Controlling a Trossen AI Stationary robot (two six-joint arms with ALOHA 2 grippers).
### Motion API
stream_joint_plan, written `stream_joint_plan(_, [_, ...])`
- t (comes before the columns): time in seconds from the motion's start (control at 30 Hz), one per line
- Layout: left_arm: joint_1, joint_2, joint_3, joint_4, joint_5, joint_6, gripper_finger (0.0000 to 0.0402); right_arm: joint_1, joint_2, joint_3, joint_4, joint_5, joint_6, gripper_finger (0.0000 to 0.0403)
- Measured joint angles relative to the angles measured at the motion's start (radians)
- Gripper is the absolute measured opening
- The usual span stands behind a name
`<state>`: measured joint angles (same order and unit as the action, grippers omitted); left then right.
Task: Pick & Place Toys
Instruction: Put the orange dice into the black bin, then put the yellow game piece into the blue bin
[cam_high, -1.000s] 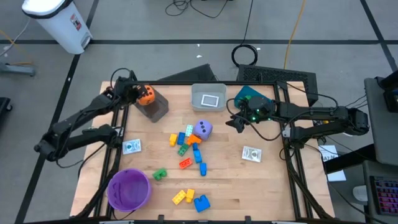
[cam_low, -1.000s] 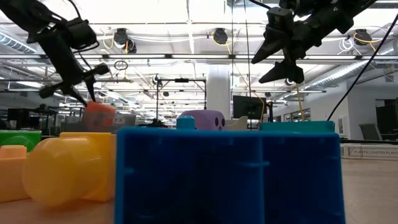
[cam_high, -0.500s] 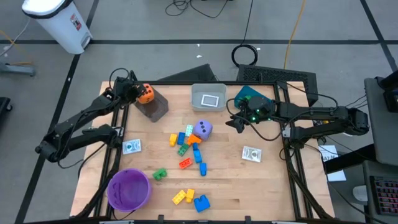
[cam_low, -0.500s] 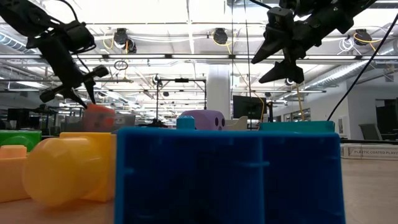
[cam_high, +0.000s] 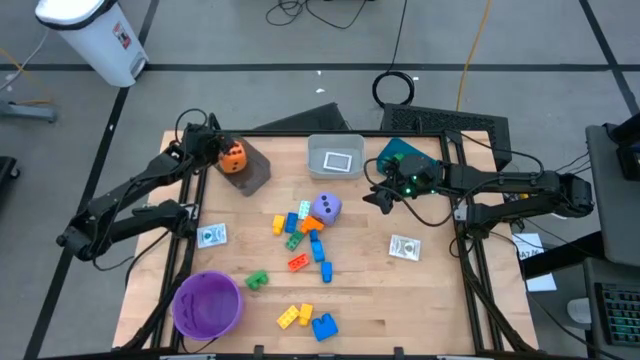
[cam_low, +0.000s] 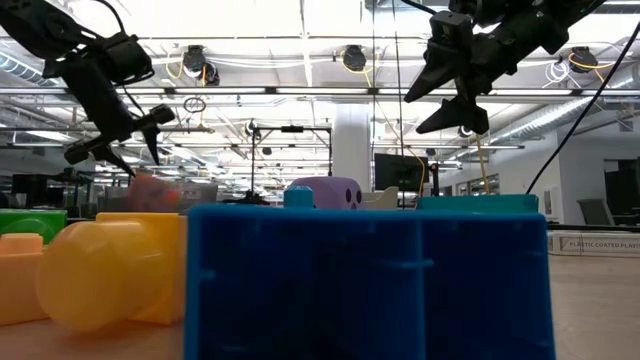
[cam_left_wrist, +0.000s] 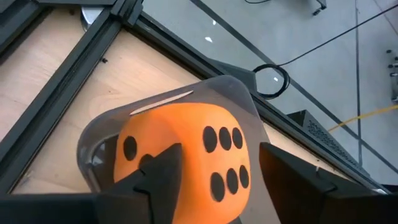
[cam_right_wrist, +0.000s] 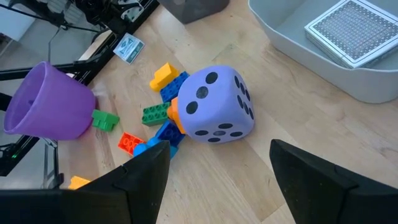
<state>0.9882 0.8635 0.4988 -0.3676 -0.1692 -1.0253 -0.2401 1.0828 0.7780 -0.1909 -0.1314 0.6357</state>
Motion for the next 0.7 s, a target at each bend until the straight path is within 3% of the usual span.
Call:
stream_joint_plan(0.53, [-0.001,-0.047,0.000,0.269,0.299,0.067,0.0234,0.000,0.000,0.000,0.000,0.000,0.000,0.0267])
stream_joint_plan(0.7, [-0.022,-0.101,0.000,0.449,0.499,0.101,0.0234,0.000,0.000,0.000,0.000,0.000,0.000,0.0267])
